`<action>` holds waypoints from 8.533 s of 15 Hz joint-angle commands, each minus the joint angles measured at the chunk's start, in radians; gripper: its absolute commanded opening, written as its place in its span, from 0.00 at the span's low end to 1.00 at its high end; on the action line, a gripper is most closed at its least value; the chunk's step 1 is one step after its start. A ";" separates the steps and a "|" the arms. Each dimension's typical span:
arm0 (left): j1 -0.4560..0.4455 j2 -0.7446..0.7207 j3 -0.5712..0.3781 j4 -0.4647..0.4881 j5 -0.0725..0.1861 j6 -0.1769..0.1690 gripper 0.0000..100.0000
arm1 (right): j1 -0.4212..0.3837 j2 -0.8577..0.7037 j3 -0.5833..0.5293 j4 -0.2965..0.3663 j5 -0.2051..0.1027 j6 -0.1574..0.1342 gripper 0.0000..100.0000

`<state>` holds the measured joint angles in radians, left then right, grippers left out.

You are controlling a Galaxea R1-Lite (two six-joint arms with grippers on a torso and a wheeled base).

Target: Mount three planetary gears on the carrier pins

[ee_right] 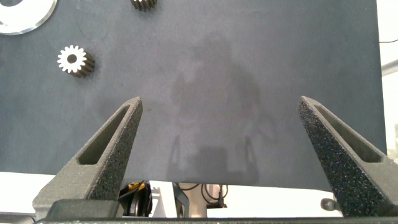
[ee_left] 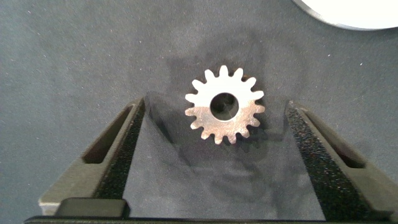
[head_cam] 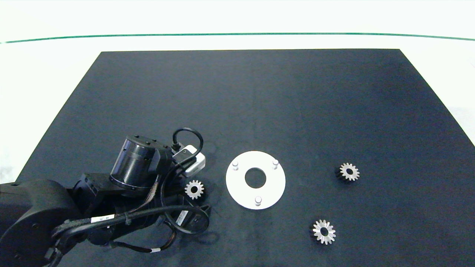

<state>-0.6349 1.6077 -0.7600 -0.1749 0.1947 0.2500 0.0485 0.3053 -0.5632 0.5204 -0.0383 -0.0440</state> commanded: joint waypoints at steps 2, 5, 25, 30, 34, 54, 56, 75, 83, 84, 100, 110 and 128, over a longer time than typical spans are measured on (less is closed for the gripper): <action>-0.003 0.003 -0.007 -0.002 0.002 -0.012 0.85 | -0.001 0.001 0.000 0.003 -0.002 0.000 1.00; -0.002 0.000 -0.007 -0.002 0.002 -0.014 0.79 | -0.001 0.003 -0.001 0.003 -0.002 0.000 1.00; -0.005 0.005 -0.009 -0.002 -0.003 -0.025 0.38 | -0.001 0.005 -0.006 0.001 -0.002 0.000 1.00; -0.006 0.014 -0.007 -0.002 -0.003 -0.023 0.28 | -0.001 0.009 -0.006 0.001 -0.002 0.000 1.00; -0.008 0.015 -0.005 -0.002 -0.003 -0.025 0.20 | -0.001 0.009 -0.006 0.001 -0.002 0.000 1.00; -0.069 -0.006 -0.176 0.123 -0.004 -0.032 0.01 | -0.001 0.017 -0.009 -0.003 -0.002 0.000 1.00; -0.091 -0.003 -0.240 0.163 -0.003 -0.034 0.01 | -0.001 0.017 -0.009 -0.003 -0.002 -0.002 1.00; -0.163 0.147 -0.421 0.176 0.042 -0.021 0.01 | 0.001 0.024 -0.014 -0.003 -0.002 -0.002 1.00; -0.144 0.155 -0.421 0.176 0.042 0.015 0.01 | 0.001 0.024 -0.014 -0.003 -0.002 -0.002 1.00; -0.144 0.156 -0.420 0.176 0.042 0.015 0.01 | 0.001 0.026 -0.014 -0.003 -0.002 -0.002 1.00; -0.146 0.206 -0.498 0.178 0.042 0.012 0.01 | 0.002 0.032 -0.012 -0.003 0.000 -0.002 1.00; -0.149 0.207 -0.490 0.179 0.042 0.012 0.01 | 0.002 0.031 -0.014 -0.003 -0.002 -0.002 1.00; -0.146 0.227 -0.481 0.173 0.042 0.011 0.01 | 0.002 0.029 -0.012 -0.003 -0.002 -0.002 1.00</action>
<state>-0.7806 1.8270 -1.2396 0.0000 0.2347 0.2596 0.0500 0.3347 -0.5766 0.5138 -0.0398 -0.0451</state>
